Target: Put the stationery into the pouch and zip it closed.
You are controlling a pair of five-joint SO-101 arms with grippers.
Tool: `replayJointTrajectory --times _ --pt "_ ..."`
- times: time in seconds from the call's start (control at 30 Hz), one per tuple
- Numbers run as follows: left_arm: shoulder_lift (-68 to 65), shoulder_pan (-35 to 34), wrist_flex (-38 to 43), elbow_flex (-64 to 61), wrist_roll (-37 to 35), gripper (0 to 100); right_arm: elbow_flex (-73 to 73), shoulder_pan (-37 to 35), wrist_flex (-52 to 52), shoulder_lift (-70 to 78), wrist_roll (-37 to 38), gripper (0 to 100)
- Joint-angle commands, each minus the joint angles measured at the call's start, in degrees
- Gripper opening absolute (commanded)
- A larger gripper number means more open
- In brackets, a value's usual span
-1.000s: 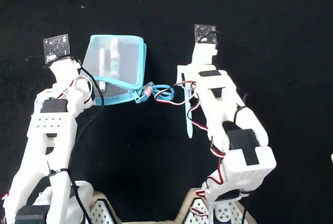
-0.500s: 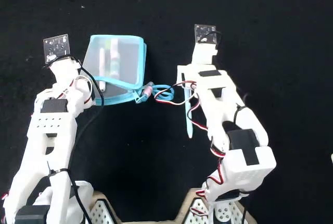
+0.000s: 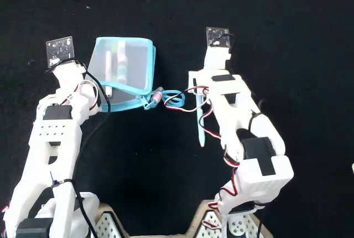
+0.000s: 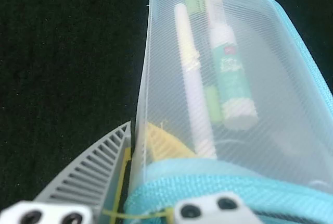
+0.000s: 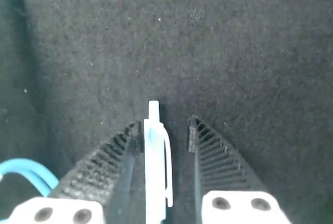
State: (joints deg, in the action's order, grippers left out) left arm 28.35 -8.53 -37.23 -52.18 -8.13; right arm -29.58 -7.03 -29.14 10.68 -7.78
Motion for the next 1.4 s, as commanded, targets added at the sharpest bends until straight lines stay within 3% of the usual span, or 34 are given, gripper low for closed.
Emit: replayJointTrajectory --times 0.0,0.73,1.13,1.27,1.37 --pt "-1.2 -1.1 1.0 -0.7 0.8 3 3.3 -1.9 -0.3 -0.2 5.3 14.1" --pt "-0.7 -1.2 2.8 -5.0 -1.5 3 6.8 -1.5 -4.0 2.2 6.0 14.1" --pt "-0.7 -1.2 2.9 -5.1 -1.4 3 25.9 -1.2 -23.7 14.6 6.0 13.6" --pt "-0.7 -1.2 2.9 -5.2 -1.3 3 27.6 -0.3 -25.8 15.6 5.7 0.4" --pt "-0.7 -1.3 2.9 -5.3 -1.3 3 28.1 2.0 -26.9 15.3 5.6 0.8"
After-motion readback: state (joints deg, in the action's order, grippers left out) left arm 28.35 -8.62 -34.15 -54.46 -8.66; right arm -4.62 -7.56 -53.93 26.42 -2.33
